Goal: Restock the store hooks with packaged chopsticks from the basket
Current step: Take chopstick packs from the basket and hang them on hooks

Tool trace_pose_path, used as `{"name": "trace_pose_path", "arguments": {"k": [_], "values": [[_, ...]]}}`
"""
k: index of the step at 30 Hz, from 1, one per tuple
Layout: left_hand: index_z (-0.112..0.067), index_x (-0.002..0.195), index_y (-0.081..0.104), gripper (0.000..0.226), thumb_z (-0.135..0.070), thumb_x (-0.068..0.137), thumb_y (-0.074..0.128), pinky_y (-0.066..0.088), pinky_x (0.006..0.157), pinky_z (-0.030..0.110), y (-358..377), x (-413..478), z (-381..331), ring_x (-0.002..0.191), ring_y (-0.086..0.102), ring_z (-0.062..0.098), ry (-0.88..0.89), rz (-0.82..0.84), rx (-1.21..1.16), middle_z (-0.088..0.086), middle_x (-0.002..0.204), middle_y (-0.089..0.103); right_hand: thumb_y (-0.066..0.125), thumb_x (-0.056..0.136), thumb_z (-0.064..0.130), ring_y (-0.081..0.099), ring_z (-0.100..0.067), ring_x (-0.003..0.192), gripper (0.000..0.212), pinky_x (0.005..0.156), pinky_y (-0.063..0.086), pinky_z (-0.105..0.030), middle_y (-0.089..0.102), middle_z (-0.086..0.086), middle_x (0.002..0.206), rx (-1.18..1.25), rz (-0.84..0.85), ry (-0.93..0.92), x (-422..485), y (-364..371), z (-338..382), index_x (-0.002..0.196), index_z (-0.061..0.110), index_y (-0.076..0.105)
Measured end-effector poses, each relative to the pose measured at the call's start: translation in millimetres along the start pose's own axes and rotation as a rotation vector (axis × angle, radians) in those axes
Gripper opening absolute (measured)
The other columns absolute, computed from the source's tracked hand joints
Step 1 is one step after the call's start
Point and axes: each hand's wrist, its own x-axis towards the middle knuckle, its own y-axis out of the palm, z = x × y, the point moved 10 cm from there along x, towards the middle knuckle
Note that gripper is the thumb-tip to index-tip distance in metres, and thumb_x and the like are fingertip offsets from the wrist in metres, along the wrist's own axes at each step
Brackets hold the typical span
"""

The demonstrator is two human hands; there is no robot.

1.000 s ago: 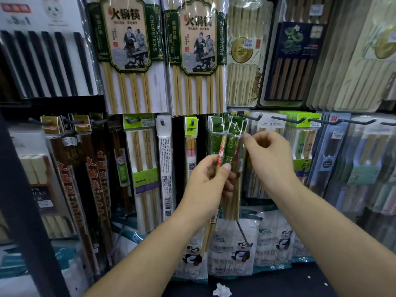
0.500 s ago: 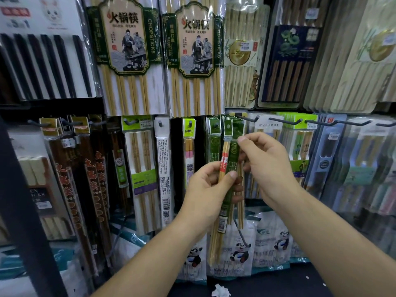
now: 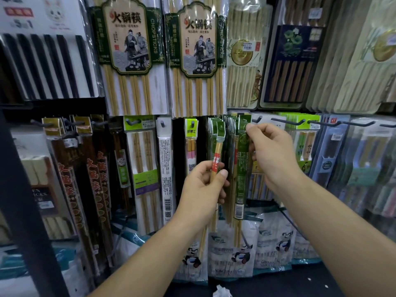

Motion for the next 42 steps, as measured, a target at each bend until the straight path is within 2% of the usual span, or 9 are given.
{"name": "trace_pose_path", "arguments": {"k": [4,9,15,20,23,29,36,40,42], "values": [[-0.026,0.111,0.065,0.012,-0.020,0.101,0.063,0.045,0.058,0.016,1.0,-0.8,-0.8,0.057,0.055,-0.002,0.013,0.007,0.052,-0.017,0.065,0.062,0.063,0.098,0.028,0.045,-0.012,0.063,0.026,0.058,0.041,-0.020,0.049,-0.006,0.069,-0.024,-0.012,0.001,0.3,-0.8,-1.7,0.082,0.008,0.066],[-0.024,0.110,0.065,0.009,-0.024,0.101,0.063,0.044,0.056,0.016,2.2,-1.7,-4.3,0.058,0.052,0.000,0.016,0.007,0.031,-0.017,0.064,0.059,0.063,0.099,0.025,0.046,-0.014,0.066,0.025,0.060,0.041,-0.020,0.048,-0.008,0.072,-0.028,-0.009,0.002,0.9,0.0,-2.3,0.079,0.010,0.063],[-0.017,0.110,0.064,0.019,-0.018,0.108,0.045,0.047,0.054,0.026,3.6,-1.6,-4.7,0.062,0.053,0.012,-0.047,0.006,-0.035,0.001,0.077,0.060,0.064,0.098,0.027,0.041,-0.011,0.055,0.032,0.049,0.040,-0.013,0.047,-0.007,0.066,-0.139,-0.033,-0.021,4.5,-1.4,-9.1,0.076,0.004,0.060],[-0.019,0.108,0.062,0.015,-0.010,0.106,0.050,0.063,0.064,0.036,12.8,-1.9,-10.0,0.065,0.064,0.014,-0.016,0.036,-0.028,0.002,0.080,0.063,0.066,0.096,0.034,0.059,-0.011,0.070,0.021,0.067,0.050,-0.028,0.064,0.001,0.074,-0.201,-0.059,-0.041,0.7,-8.2,-12.9,0.086,0.016,0.069],[-0.023,0.106,0.062,0.017,-0.009,0.105,0.053,0.065,0.070,0.045,17.9,-0.6,-14.2,0.069,0.070,0.017,0.005,0.061,-0.006,0.004,0.083,0.066,0.064,0.097,0.033,0.061,-0.005,0.072,0.016,0.070,0.051,-0.026,0.069,0.001,0.078,-0.132,-0.049,-0.073,-6.6,-10.8,-7.4,0.086,0.023,0.071],[-0.024,0.106,0.063,0.016,-0.011,0.105,0.054,0.064,0.066,0.037,30.3,4.4,-19.8,0.069,0.071,0.018,0.036,0.093,0.035,0.011,0.090,0.065,0.066,0.097,0.030,0.060,-0.003,0.069,0.013,0.065,0.051,-0.014,0.069,0.004,0.077,-0.078,0.020,-0.126,-7.9,-3.2,7.8,0.086,0.026,0.071],[-0.026,0.110,0.061,0.016,-0.012,0.105,0.055,0.065,0.071,0.040,36.8,8.4,-13.3,0.072,0.073,0.016,0.009,0.105,0.047,0.007,0.088,0.067,0.064,0.099,0.027,0.054,-0.007,0.062,0.024,0.066,0.051,-0.025,0.061,0.004,0.067,-0.085,0.022,-0.056,4.1,-5.3,6.5,0.077,0.021,0.070],[-0.029,0.117,0.064,0.015,-0.025,0.104,0.058,0.052,0.063,0.015,35.4,11.6,-17.6,0.067,0.063,0.000,0.103,0.059,0.316,-0.002,0.086,0.070,0.063,0.098,0.027,0.053,-0.008,0.064,0.029,0.069,0.048,-0.025,0.057,0.006,0.062,-0.109,-0.005,-0.024,9.8,-6.2,2.9,0.074,0.014,0.068],[-0.032,0.117,0.063,0.015,-0.030,0.103,0.058,0.049,0.059,0.017,34.6,11.5,-18.3,0.065,0.060,0.005,0.129,0.040,0.400,-0.002,0.086,0.069,0.064,0.098,0.027,0.051,-0.011,0.064,0.029,0.068,0.047,-0.026,0.055,0.001,0.064,-0.104,0.009,-0.030,11.3,-3.7,2.7,0.074,0.012,0.067]]}}
